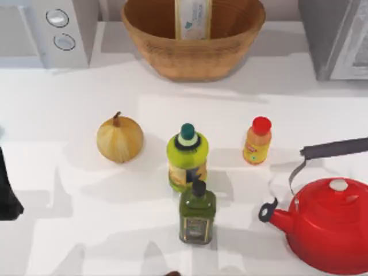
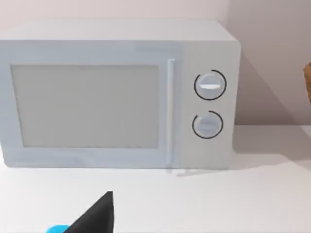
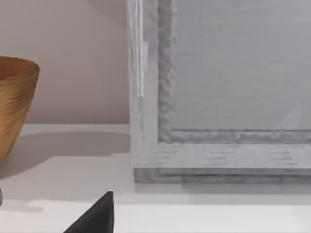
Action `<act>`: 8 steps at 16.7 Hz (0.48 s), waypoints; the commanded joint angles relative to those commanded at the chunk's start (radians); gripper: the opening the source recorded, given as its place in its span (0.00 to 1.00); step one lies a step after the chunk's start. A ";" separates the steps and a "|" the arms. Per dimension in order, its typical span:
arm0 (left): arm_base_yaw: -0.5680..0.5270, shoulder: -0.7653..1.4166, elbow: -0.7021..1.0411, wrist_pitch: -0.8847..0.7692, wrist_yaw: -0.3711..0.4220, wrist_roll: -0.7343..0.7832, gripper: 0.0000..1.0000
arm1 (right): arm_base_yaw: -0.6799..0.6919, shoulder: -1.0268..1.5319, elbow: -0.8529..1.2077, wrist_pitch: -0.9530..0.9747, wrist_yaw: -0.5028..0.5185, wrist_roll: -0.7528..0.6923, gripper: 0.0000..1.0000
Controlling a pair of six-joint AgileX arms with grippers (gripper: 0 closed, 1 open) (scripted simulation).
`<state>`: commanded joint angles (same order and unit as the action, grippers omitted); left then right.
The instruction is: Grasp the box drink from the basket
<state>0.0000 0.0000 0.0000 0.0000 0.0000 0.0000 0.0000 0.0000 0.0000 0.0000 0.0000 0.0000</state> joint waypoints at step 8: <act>-0.059 0.197 0.129 0.062 -0.039 0.000 1.00 | 0.000 0.000 0.000 0.000 0.000 0.000 1.00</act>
<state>-0.0590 0.1968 0.1286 0.0622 -0.0388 -0.0004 0.0000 0.0000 0.0000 0.0000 0.0000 0.0000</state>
